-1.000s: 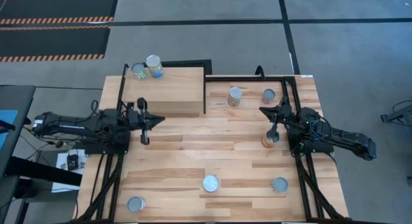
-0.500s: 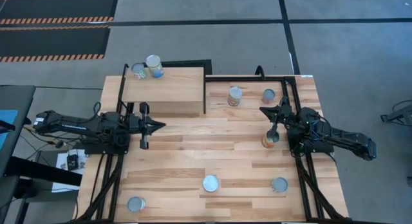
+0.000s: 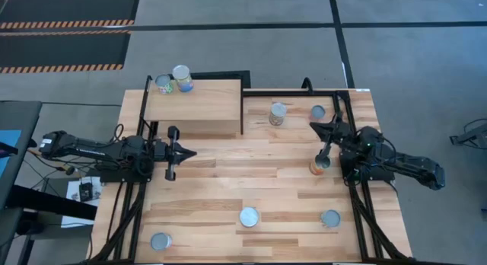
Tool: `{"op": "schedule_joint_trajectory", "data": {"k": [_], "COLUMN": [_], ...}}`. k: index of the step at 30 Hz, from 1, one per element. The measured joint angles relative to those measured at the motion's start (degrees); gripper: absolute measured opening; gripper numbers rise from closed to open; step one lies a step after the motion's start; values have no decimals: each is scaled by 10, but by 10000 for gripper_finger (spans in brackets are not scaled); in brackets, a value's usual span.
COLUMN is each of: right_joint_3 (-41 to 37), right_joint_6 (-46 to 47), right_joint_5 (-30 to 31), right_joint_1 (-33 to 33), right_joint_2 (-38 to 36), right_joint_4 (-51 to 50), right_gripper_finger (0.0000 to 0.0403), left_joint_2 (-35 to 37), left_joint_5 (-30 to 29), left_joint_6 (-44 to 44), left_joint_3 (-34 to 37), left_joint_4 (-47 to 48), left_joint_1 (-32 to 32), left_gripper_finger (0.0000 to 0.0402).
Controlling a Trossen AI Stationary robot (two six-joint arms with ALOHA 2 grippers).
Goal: Pick and place cans onto a shelf
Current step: Put the red can on the shelf
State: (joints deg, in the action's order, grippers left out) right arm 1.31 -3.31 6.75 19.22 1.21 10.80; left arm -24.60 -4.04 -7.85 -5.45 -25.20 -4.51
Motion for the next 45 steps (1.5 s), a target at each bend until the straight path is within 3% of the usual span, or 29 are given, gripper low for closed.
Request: {"op": "schedule_joint_trajectory", "data": {"k": [5, 10, 16, 20, 24, 30, 38, 45], "right_joint_3": [9, 12, 27, 60, 96, 130, 182, 227], "right_joint_6": [-12, 9, 84, 150, 202, 218, 216, 207], "right_joint_5": [69, 199, 320, 365, 362, 310, 196, 168], "right_joint_1": [0, 0, 1, 19, 59, 122, 193, 232], "right_joint_2": [0, 16, 68, 123, 187, 292, 423, 540], "right_joint_4": [-22, -47, -107, -168, -207, -212, -233, -256], "right_gripper_finger": [8, 11, 18, 40, 55, 78, 164, 209], "left_joint_2": [0, 0, 0, 0, 0, 0, 0, 0], "left_joint_5": [-12, -13, -13, -13, -19, -28, -28, -28], "left_joint_6": [-4, -4, 0, -4, -4, -4, -7, 6], "left_joint_3": [0, 0, 0, 0, 0, 0, 0, 0], "left_joint_4": [-3, -3, -3, -2, -2, 0, 2, 6], "left_joint_1": [0, 0, 0, 0, 0, 0, 0, 0], "left_gripper_finger": [0, 0, 0, 0, 0, 0, 0, 0]}}
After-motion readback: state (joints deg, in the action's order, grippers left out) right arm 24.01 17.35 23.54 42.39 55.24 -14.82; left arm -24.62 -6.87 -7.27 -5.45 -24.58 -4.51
